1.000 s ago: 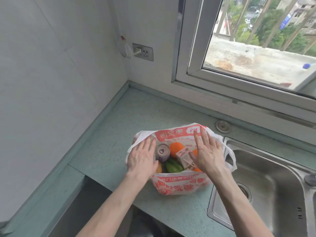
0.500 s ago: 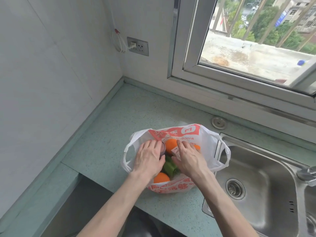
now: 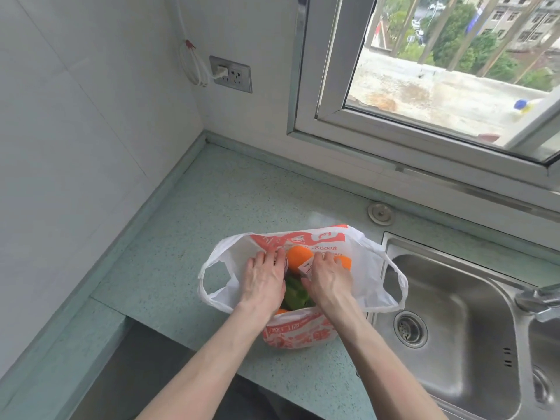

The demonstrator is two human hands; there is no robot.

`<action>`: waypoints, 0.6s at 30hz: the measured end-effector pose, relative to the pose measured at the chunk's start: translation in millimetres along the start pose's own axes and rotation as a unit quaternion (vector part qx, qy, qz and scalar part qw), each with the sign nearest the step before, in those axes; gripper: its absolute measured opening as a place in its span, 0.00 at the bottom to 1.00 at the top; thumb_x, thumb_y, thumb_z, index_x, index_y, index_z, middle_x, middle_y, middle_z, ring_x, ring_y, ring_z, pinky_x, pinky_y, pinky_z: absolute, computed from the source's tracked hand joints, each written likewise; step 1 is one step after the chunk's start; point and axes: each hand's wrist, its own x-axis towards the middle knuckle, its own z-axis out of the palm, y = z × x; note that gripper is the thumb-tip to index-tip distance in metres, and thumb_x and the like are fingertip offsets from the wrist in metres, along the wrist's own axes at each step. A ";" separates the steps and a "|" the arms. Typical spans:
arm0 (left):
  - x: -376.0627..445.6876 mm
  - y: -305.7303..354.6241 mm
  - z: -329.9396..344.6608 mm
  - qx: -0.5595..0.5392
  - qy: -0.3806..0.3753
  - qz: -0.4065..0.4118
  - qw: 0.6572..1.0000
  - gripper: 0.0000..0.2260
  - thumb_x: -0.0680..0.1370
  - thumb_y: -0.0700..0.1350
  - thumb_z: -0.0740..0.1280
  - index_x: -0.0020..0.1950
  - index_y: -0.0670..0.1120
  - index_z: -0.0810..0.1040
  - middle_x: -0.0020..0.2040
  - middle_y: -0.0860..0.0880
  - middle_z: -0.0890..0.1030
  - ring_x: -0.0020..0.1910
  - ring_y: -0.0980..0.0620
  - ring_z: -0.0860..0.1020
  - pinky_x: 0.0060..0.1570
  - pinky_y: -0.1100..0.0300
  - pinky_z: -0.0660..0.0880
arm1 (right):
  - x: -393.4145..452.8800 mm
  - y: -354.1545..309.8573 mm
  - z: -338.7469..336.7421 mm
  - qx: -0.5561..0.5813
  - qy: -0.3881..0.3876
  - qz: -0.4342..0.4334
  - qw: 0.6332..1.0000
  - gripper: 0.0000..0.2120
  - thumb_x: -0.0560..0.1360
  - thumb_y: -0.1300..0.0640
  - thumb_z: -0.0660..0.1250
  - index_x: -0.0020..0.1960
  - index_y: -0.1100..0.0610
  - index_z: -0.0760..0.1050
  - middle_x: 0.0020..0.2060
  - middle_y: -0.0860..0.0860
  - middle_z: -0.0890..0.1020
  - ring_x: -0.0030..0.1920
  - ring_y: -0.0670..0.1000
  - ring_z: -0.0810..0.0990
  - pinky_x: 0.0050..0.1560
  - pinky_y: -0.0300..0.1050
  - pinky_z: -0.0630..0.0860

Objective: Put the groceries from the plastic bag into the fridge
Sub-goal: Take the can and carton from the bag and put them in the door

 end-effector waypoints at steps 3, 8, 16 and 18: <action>7.1 1.5 -1.3 0.003 -0.005 -0.003 1.000 0.29 0.81 0.47 0.64 0.80 0.45 0.59 0.77 0.40 0.63 0.70 0.41 0.68 0.69 0.48 0.68 | 2.5 -0.8 6.2 0.018 0.013 0.016 1.000 0.26 0.80 0.46 0.67 0.72 0.58 0.65 0.65 0.56 0.74 0.63 0.59 0.76 0.58 0.51 0.75; 11.9 3.8 3.9 0.005 -0.012 -0.007 1.000 0.30 0.79 0.41 0.67 0.79 0.47 0.60 0.77 0.41 0.64 0.71 0.40 0.67 0.64 0.49 0.72 | 2.1 0.7 12.0 0.059 0.040 0.030 0.997 0.22 0.79 0.50 0.68 0.68 0.58 0.68 0.62 0.55 0.75 0.59 0.58 0.78 0.54 0.50 0.75; 11.5 12.4 0.5 -0.007 -0.010 -0.045 0.999 0.20 0.83 0.37 0.61 0.74 0.47 0.67 0.70 0.42 0.70 0.66 0.41 0.73 0.60 0.51 0.74 | -11.4 17.5 14.9 0.117 0.033 0.044 0.992 0.22 0.74 0.54 0.70 0.63 0.60 0.68 0.59 0.55 0.74 0.58 0.58 0.77 0.47 0.47 0.70; 10.8 11.4 2.3 -0.021 -0.010 -0.046 0.999 0.20 0.82 0.36 0.61 0.74 0.47 0.67 0.69 0.43 0.70 0.64 0.42 0.74 0.59 0.51 0.75 | -17.2 23.3 17.1 0.128 0.031 0.038 0.991 0.23 0.73 0.54 0.72 0.62 0.59 0.67 0.58 0.54 0.73 0.57 0.58 0.77 0.45 0.45 0.67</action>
